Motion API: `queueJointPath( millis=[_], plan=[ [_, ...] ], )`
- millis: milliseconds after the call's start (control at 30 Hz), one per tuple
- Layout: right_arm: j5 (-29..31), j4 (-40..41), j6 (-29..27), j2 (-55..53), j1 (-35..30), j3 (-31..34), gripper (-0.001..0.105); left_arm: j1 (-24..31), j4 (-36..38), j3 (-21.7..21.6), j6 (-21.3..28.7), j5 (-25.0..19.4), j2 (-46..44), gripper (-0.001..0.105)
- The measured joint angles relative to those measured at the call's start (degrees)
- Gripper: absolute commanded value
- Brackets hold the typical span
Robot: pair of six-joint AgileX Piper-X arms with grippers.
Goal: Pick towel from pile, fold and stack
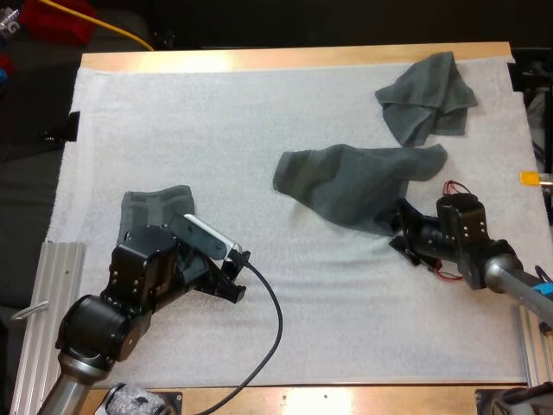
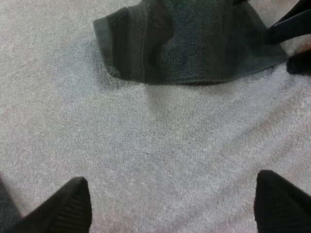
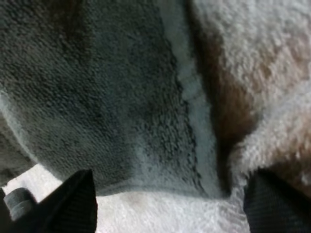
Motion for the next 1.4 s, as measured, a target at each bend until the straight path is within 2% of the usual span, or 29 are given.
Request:
queueJointPath(
  millis=[267, 367, 433, 667, 900, 1000, 1100, 1400],
  plan=[
    [-0.5, -1.8, 0.1, 0.8, 0.0, 0.0, 0.055, 0.0, 0.0, 0.0, 0.0, 0.0, 0.0, 0.067],
    [-0.5, -1.6, 0.2, 0.9, 0.0, 0.0, 0.042, 0.0, 0.0, 0.0, 0.0, 0.0, 0.0, 0.067],
    [-0.5, -1.6, 0.2, 1.2, 0.0, 0.0, 0.030, 0.0, 0.0, 0.0, 0.0, 0.0, 0.0, 0.067],
    [0.4, -1.4, 0.2, 1.5, 0.0, 0.1, 0.001, 0.0, 0.0, 0.0, 0.0, 0.0, 0.0, 0.067],
    [0.1, 1.1, 0.1, 0.3, 0.0, 0.1, 0.001, 0.0, -0.3, 0.0, 0.0, 0.2, 1.0, 0.067],
    [-1.5, 4.2, -1.4, -1.7, 0.0, 0.1, 0.001, 0.0, -1.3, 0.0, 0.0, 2.9, 3.9, 0.067],
    [-3.2, 9.6, -4.3, -4.0, 0.0, 0.1, 0.001, 0.0, -2.5, 0.0, 0.0, 6.1, 8.0, 0.067],
    [-6.3, 26.7, -14.8, -10.5, 0.0, 0.1, 0.001, 0.0, -7.4, 0.0, 0.0, 8.0, 18.2, 0.067]
  ],
)
